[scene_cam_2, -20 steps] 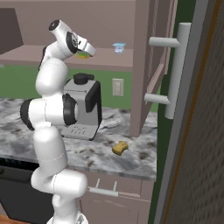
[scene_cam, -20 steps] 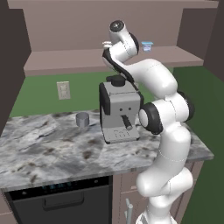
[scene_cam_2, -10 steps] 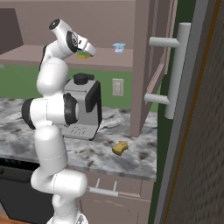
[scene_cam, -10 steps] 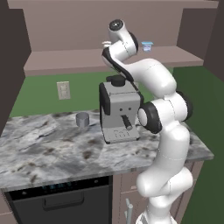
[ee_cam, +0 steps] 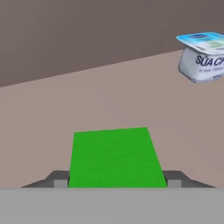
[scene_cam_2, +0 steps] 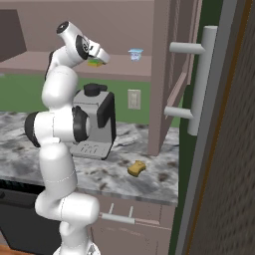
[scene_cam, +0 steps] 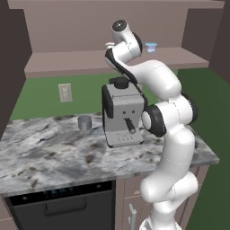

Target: Pick the sponge and sponge from the cabinet and place them on the counter.

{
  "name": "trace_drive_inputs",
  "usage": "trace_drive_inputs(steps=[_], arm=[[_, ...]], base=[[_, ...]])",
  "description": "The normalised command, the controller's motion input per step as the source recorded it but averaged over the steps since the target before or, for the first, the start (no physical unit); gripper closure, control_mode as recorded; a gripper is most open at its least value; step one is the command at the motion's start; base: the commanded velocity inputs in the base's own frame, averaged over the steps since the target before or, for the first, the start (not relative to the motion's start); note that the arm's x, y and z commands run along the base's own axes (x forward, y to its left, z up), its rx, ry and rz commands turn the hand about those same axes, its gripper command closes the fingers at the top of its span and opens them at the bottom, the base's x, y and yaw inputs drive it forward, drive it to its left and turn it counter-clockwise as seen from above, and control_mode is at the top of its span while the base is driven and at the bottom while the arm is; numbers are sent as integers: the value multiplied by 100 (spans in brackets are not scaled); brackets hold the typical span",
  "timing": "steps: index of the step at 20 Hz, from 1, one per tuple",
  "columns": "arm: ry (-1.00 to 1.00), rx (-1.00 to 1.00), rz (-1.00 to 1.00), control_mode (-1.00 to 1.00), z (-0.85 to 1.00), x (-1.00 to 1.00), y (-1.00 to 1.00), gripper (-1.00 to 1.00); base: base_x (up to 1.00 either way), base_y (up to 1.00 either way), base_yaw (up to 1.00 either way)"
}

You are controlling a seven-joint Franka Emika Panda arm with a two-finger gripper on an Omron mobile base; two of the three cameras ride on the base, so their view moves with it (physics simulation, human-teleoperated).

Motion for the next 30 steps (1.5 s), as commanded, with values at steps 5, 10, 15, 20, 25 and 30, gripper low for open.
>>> trace_drive_inputs(steps=[5,10,15,20,25,30], arm=[[0,0,0,-100,2,-4,0,100],[0,0,0,-100,25,-23,0,100],[-1,0,0,-100,25,-31,0,100],[-6,0,1,-100,0,-33,4,100],[-6,0,2,-100,-1,-46,2,100],[-3,0,2,-100,0,-61,0,100]], base=[[0,0,0],[0,0,0],[0,0,0],[0,0,0],[0,0,0],[0,0,0]])
